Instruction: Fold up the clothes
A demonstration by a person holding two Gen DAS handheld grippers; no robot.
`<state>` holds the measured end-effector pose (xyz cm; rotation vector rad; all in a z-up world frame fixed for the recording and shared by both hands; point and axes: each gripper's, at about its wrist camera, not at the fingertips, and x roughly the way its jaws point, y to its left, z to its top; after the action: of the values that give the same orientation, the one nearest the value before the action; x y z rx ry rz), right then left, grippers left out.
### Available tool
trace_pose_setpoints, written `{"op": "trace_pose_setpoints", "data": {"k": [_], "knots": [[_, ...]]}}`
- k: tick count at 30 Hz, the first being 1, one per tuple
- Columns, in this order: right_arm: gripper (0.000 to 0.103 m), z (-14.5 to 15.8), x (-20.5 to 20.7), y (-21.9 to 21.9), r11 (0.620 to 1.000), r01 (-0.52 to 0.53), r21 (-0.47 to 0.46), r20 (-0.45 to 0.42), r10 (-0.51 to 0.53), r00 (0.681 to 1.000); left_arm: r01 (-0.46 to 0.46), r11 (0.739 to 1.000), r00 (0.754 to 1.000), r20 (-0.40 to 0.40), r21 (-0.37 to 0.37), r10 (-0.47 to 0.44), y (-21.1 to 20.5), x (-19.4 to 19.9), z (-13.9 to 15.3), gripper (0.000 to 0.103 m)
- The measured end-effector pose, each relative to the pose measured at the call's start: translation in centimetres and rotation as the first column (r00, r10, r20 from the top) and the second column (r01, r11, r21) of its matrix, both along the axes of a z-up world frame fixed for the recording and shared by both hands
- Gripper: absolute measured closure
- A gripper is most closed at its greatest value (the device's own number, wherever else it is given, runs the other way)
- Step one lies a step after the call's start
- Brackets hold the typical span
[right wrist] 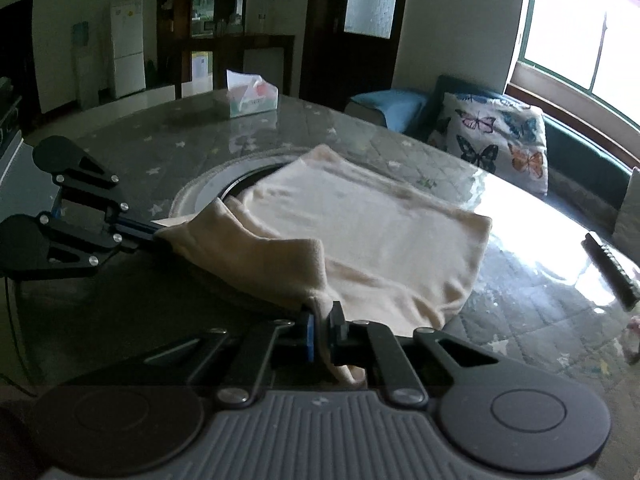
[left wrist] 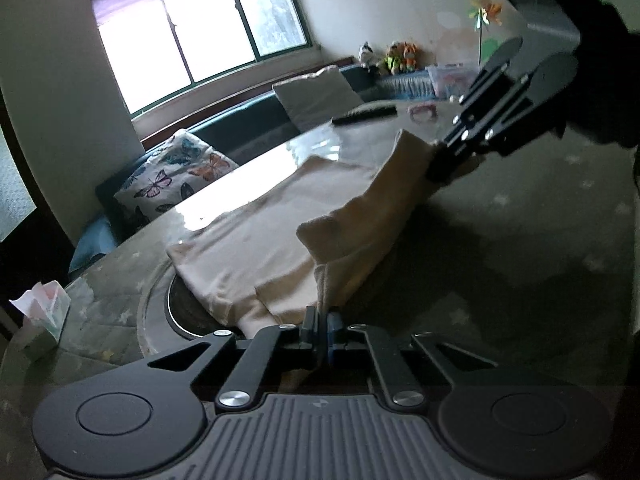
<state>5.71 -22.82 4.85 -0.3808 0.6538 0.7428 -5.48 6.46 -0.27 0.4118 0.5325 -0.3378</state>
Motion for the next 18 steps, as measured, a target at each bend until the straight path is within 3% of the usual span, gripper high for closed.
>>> {"op": "trace_pose_setpoints", "data": {"k": [11, 18], "knots": [[0.099, 4.2, -8.9, -2.9, 0.998, -0.039, 0.042, 0.022, 0.038, 0.999, 0.022, 0.997, 1.000, -0.003, -0.077, -0.022, -1.0, -8.5, 5.5, 0.099], [0.099, 5.4, -9.9, -3.0, 0.998, -0.042, 0.040, 0.037, 0.040, 0.999, -0.009, 0.996, 1.000, 0.011, -0.093, 0.010, -0.8, -7.2, 6.7, 0.099]]}}
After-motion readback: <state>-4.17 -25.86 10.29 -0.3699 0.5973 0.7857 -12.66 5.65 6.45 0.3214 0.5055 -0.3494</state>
